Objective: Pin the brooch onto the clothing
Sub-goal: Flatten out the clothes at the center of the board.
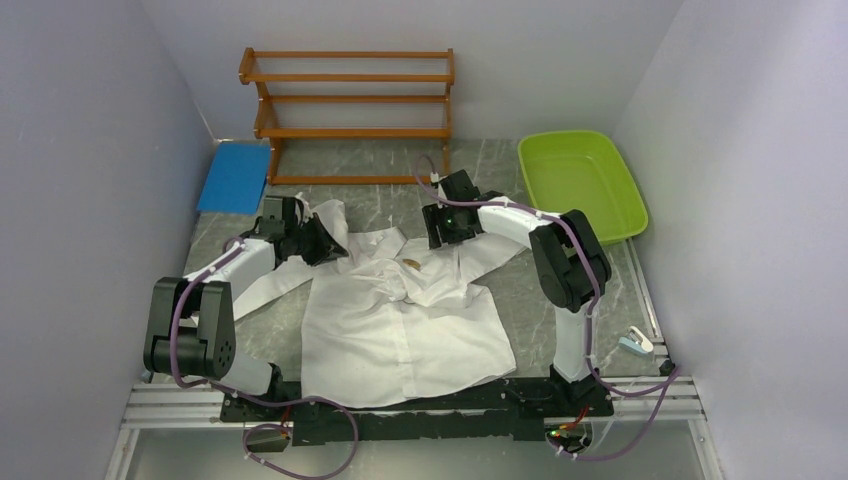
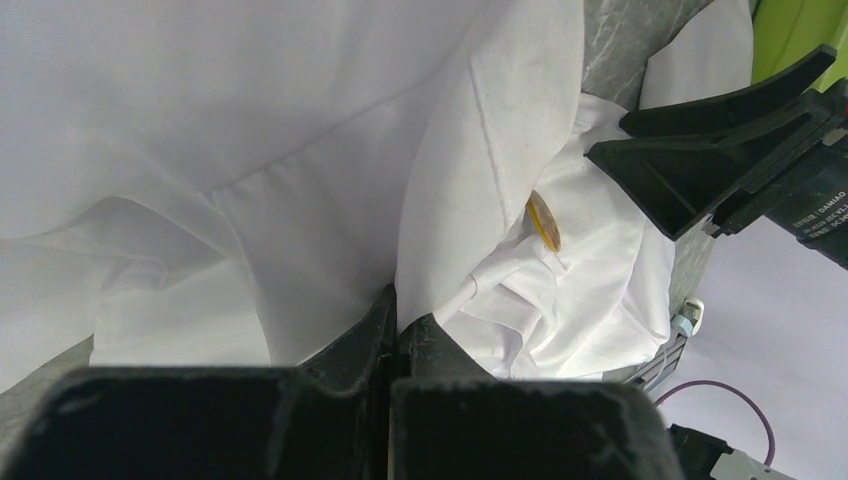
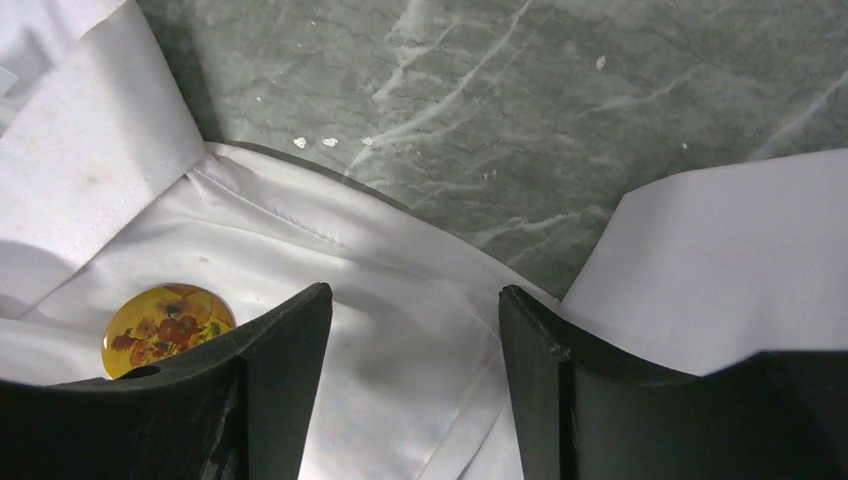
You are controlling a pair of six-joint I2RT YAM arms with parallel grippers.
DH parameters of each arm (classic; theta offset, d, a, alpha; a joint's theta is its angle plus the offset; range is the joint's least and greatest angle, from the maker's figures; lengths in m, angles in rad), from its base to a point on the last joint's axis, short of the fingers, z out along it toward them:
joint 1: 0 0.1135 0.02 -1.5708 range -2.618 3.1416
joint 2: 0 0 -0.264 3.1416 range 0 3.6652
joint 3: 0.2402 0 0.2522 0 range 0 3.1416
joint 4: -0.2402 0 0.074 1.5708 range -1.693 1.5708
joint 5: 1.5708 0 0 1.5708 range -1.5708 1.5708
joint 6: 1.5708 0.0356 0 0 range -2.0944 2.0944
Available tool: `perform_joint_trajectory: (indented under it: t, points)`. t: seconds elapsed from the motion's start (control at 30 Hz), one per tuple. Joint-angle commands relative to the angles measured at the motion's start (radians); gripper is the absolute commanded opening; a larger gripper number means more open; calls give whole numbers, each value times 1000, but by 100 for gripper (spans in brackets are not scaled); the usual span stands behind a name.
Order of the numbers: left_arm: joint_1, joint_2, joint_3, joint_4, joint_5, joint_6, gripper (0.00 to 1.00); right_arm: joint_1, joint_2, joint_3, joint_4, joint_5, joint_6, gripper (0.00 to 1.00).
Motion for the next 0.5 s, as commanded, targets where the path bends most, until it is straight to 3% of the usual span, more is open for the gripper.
perform_joint_trajectory:
  t: [0.0,0.23,0.47]
  points:
    - [2,1,51,5,22,5,3,-4,-20,8,-73,-23,-14,60]
    - [3,21,104,-9,13,14,3,-38,-19,11,-35,-241,25,0]
    - [6,60,185,-8,14,38,3,-158,-134,7,75,-391,76,0]
